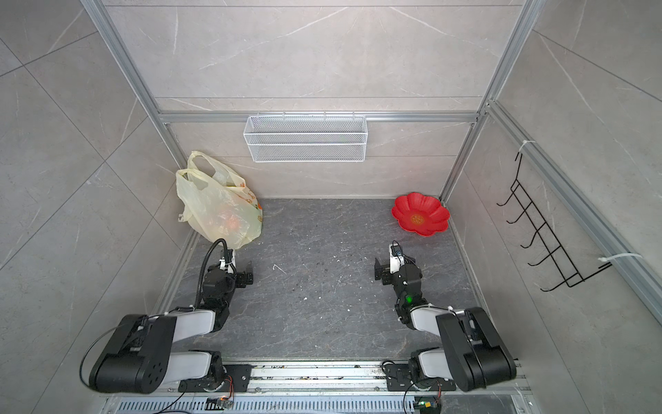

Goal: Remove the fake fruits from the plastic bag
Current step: 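Raise the left gripper and grasp the yellow bag's handle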

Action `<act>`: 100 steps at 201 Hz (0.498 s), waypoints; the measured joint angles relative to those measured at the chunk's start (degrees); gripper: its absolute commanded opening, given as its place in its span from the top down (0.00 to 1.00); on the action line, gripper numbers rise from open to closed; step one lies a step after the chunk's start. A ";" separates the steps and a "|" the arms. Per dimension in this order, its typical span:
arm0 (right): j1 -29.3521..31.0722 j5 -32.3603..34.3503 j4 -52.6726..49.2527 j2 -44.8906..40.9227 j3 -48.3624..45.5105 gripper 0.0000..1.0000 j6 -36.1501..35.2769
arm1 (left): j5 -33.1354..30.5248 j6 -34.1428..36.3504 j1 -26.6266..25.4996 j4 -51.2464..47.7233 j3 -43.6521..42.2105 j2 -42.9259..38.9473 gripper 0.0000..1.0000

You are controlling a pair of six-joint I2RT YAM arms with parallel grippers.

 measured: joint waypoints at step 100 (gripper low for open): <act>2.91 1.55 -20.65 -33.33 2.62 0.01 10.47 | -8.17 -19.12 -7.56 -43.52 22.05 -24.90 0.00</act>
